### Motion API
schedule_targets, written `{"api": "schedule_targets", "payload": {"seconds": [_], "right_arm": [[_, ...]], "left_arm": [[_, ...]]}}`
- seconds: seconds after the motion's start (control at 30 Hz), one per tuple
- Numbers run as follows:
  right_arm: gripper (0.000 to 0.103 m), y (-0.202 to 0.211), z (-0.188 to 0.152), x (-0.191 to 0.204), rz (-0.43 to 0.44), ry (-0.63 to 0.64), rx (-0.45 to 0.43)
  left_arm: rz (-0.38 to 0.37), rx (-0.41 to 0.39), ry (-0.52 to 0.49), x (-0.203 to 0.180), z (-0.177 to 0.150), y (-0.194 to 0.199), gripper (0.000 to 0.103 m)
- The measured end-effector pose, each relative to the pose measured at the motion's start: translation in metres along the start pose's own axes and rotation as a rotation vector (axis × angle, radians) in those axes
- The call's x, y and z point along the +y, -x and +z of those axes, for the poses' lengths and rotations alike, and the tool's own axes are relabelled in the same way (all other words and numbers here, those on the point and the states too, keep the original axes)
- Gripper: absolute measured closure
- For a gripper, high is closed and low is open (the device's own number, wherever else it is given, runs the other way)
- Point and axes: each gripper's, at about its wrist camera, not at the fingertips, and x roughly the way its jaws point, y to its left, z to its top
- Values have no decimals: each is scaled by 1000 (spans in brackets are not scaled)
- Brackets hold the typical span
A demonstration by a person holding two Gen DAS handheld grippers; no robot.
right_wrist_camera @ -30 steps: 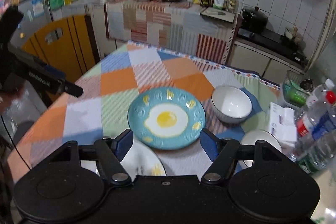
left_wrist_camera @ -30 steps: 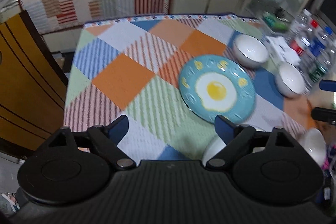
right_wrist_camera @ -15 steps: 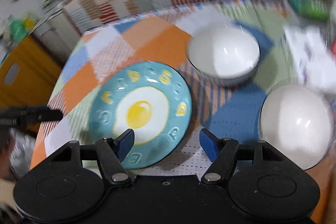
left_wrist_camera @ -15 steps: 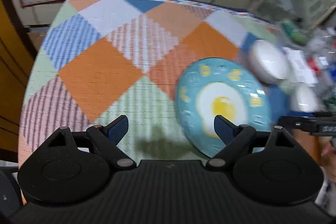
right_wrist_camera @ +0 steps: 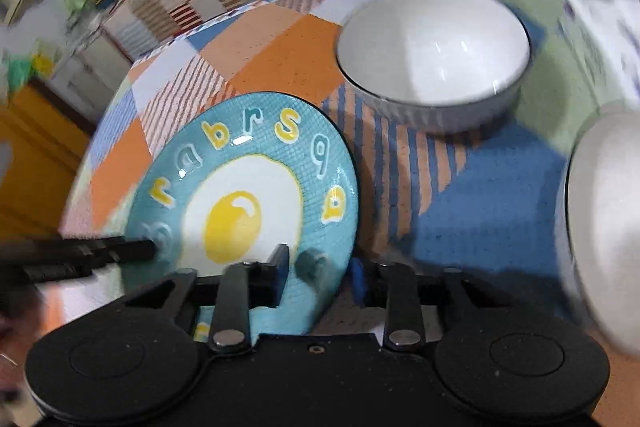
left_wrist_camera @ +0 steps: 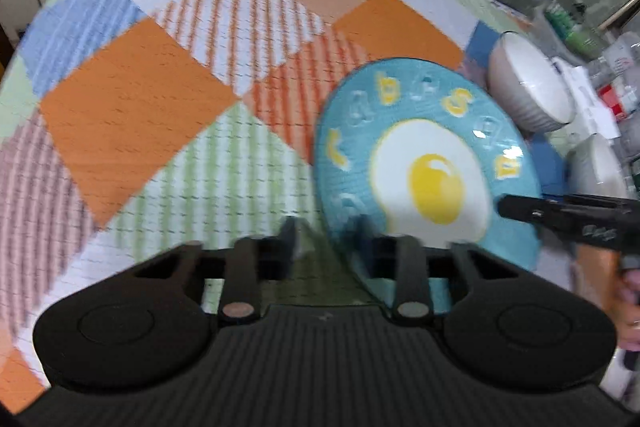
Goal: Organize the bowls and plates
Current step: 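Grasp the blue fried-egg plate rim with both grippers, then lift the egg plate with both grippers and carry it over the plate stack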
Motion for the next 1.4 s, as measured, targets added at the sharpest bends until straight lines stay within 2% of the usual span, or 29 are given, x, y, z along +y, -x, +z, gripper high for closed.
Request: {"api": "schedule_targets", "payload": {"seconds": [0.03, 0.1, 0.4, 0.53, 0.63, 0.8, 0.9, 1.13, 1.4], "right_arm": [[76, 0, -1, 0, 5, 18, -18], [80, 0, -2, -11, 38, -27, -39], [85, 4, -5, -22, 120, -29, -58], [85, 17, -2, -14, 150, -22, -55], [84, 29, -5, -5, 171, 11, -61], [83, 59, -11, 12, 193, 26, -81], [83, 83, -19, 25, 183, 61, -95], [83, 137, -42, 41, 166, 131, -114], [82, 182, -77, 54, 163, 167, -129]], "left_arm": [[-8, 7, 7, -1, 0, -2, 82], [-32, 19, 20, -2, 0, -5, 85], [4, 44, 9, -8, 2, 3, 84], [-13, 18, 8, -8, 1, 26, 84], [11, -21, -27, -15, -2, 48, 84], [6, -25, -42, -23, -10, 87, 84], [22, -33, -78, -31, -23, 109, 83], [-27, -11, -96, -42, -53, 153, 82], [-35, -3, -123, -56, -87, 192, 82]]}}
